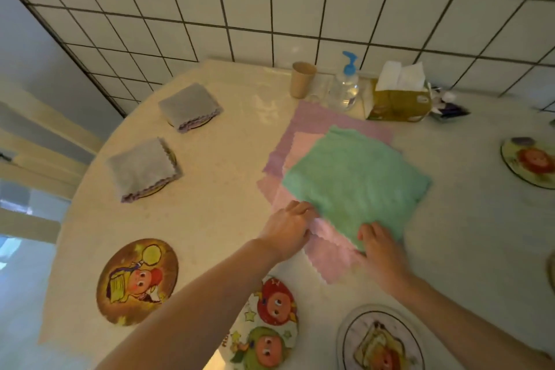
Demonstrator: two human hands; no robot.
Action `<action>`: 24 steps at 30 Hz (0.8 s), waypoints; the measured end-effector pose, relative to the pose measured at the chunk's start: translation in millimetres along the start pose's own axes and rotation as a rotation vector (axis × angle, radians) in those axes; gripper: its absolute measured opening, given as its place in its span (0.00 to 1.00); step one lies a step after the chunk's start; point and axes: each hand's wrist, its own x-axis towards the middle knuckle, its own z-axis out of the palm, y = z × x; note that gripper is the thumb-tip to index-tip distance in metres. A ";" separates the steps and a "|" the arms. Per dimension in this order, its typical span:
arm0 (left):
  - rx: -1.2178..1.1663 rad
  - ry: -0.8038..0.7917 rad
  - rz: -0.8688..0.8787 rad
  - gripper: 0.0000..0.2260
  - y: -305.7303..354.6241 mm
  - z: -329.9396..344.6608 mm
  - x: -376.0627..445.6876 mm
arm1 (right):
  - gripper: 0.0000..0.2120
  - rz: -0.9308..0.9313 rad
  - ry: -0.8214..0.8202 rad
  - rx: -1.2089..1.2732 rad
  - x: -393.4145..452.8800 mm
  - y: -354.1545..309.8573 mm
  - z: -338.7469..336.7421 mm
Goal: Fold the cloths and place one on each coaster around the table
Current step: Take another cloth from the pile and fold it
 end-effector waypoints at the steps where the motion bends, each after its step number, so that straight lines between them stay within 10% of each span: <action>1: 0.022 -0.006 0.022 0.19 6.4 2.9 6.6 | 0.23 0.001 -0.006 0.005 1.8 5.3 4.8; 11: 0.173 -0.198 -0.074 0.27 12.6 17.8 53.7 | 0.04 -0.001 0.199 0.407 16.5 22.8 -30.9; 24: -0.277 0.480 -0.519 0.13 -25.0 -58.5 96.2 | 0.05 -0.281 0.414 0.706 64.1 4.0 -147.1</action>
